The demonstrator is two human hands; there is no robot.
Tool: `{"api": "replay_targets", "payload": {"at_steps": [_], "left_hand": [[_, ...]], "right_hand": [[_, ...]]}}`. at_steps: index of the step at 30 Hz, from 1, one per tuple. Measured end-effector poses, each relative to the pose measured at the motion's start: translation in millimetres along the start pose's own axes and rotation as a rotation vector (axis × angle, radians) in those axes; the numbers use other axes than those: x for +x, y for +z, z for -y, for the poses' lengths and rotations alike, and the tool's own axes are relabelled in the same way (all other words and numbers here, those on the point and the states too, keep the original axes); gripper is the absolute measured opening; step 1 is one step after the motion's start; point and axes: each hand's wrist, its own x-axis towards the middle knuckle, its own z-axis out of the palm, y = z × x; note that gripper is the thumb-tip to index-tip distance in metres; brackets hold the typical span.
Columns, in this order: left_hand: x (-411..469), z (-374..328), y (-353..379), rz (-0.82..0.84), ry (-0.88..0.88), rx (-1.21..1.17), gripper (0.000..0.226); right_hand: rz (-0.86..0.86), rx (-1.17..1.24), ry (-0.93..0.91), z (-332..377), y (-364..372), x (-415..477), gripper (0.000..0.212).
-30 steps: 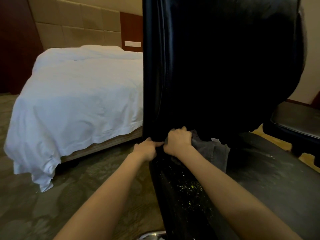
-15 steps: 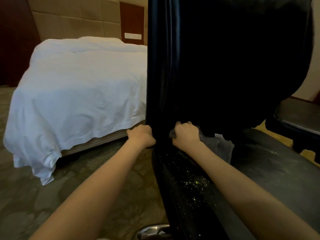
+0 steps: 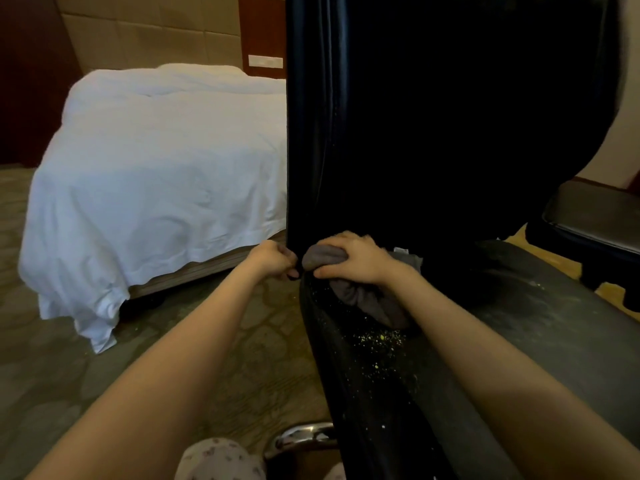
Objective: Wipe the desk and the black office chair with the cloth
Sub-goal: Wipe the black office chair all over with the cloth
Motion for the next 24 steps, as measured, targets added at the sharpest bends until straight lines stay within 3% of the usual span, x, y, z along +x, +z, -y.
{"api": "replay_targets", "payload": {"at_steps": [2, 5, 10, 13, 18, 21, 24], "left_hand": [[-6, 0, -3, -0.036, 0.022, -0.014, 0.011], [-18, -3, 2, -0.058, 0.056, 0.117, 0.006], [-28, -3, 5, -0.072, 0.023, 0.151, 0.012], [-29, -3, 2, -0.114, 0.015, 0.126, 0.011], [-31, 6, 4, -0.067, -0.02, 0.287, 0.016], [-32, 0, 10, -0.07, 0.067, 0.255, 0.026], [-33, -14, 18, -0.088, 0.163, 0.327, 0.027]], "right_hand": [[-0.018, 0.107, 0.005, -1, 9, 0, 0.058], [-0.13, 0.07, -0.041, 10, 21, -6, 0.047], [-0.08, 0.156, -0.152, 14, 9, -15, 0.045], [-0.226, 0.21, -0.051, 16, 10, -12, 0.042], [-0.01, 0.162, -0.165, 18, 11, -25, 0.043], [0.131, 0.098, -0.251, 10, -12, -38, 0.045], [0.074, 0.069, -0.235, 9, -18, -33, 0.042]]}}
